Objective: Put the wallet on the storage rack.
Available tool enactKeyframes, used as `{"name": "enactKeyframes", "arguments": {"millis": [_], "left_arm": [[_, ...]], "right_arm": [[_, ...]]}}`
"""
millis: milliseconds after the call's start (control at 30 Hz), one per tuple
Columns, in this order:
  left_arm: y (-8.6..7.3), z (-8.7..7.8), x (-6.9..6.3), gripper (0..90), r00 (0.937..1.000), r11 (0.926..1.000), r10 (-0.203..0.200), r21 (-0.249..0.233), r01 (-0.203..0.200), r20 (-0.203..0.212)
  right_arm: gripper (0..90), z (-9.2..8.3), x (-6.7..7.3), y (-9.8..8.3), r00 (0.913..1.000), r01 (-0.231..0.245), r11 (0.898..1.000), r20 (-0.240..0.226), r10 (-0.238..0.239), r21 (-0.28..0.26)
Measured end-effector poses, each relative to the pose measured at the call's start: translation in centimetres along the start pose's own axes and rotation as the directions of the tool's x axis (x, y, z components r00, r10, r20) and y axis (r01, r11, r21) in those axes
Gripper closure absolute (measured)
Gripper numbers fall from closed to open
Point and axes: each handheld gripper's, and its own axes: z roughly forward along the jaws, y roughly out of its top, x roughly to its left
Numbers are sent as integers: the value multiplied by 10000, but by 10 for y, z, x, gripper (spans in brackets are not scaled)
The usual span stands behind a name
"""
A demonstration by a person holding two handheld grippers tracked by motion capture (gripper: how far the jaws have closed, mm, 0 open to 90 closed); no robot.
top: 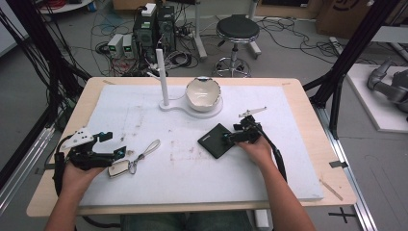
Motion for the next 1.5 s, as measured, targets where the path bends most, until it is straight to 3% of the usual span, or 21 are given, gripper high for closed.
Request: {"name": "enactKeyframes", "arguments": {"millis": [100,167,300,400,567,700,833,1100,1500], "left_arm": [[0,1,0,172,10000,10000,29,38,-29,9],[0,1,0,172,10000,10000,36,50,-36,7],[0,3,-1,172,10000,9999,87,87,-88,43],[1,3,-2,172,9999,9998,135,134,-135,34],[1,3,-2,172,9999,9998,162,142,-163,17],[1,3,-2,172,9999,9998,157,117,-157,9],[2,3,-1,173,9999,9999,156,54,-156,-46],[3,6,-1,173,9998,9998,185,55,-185,1],[7,14,-1,173,9996,9998,195,5,-195,195]], "right_arm": [[468,-2,0,-3,9990,-83,9999,-434,78,-101],[579,-2,0,-4,9949,-321,9995,-963,313,-63],[634,-3,0,-5,9935,-497,9988,-1024,494,-2],[743,-7,2,-4,9966,-168,9998,-808,161,-81],[814,-10,5,-3,9982,237,9997,-553,-243,-113],[828,-15,9,-1,9981,498,9983,-351,-508,-286],[837,-25,14,3,9973,736,9941,25,-736,-793],[840,-48,19,14,9949,886,9835,618,-797,-1576],[843,-77,32,63,9804,1754,9568,1303,-1481,-2320]]}}
